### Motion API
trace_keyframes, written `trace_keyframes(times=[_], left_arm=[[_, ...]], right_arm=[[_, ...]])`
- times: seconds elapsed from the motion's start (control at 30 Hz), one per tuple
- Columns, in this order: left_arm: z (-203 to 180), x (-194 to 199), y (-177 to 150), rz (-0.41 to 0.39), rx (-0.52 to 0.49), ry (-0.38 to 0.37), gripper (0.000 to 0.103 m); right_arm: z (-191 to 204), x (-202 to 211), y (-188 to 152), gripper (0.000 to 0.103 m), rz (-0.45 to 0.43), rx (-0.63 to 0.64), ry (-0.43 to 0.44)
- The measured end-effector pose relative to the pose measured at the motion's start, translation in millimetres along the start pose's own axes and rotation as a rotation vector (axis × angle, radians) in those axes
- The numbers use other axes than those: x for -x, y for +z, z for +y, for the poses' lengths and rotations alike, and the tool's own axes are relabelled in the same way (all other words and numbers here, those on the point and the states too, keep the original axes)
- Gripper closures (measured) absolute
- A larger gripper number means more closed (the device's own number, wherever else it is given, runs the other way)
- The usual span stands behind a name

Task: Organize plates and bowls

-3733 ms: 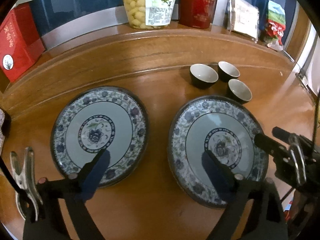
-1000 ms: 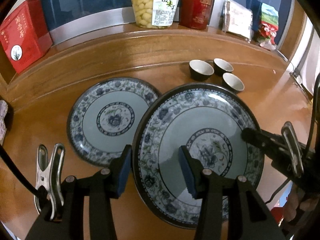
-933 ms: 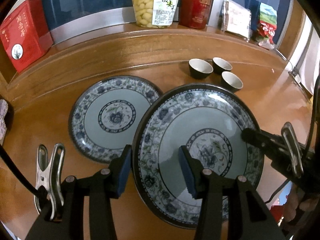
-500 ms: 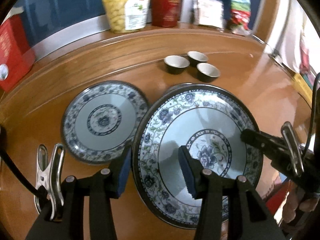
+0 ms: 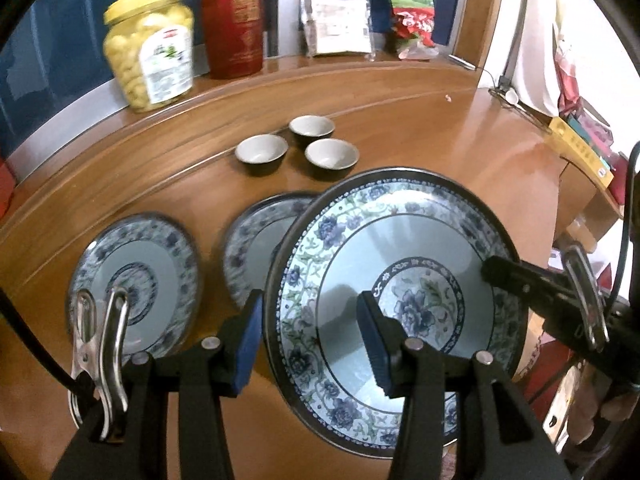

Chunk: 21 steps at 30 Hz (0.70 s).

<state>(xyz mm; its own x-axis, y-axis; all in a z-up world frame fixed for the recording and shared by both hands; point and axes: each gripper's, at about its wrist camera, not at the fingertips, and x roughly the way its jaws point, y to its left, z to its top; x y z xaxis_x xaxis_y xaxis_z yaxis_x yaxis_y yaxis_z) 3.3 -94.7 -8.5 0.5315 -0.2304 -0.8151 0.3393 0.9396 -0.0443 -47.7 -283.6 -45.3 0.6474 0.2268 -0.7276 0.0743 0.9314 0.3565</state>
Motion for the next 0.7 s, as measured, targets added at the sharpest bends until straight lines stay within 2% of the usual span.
trace_keyframes(times=[0.7], left_arm=[[-107.3, -69.8, 74.3, 0.038, 0.012, 0.013, 0.054]], right_arm=[[-126.7, -17.7, 75.4, 0.081, 0.017, 0.012, -0.003]])
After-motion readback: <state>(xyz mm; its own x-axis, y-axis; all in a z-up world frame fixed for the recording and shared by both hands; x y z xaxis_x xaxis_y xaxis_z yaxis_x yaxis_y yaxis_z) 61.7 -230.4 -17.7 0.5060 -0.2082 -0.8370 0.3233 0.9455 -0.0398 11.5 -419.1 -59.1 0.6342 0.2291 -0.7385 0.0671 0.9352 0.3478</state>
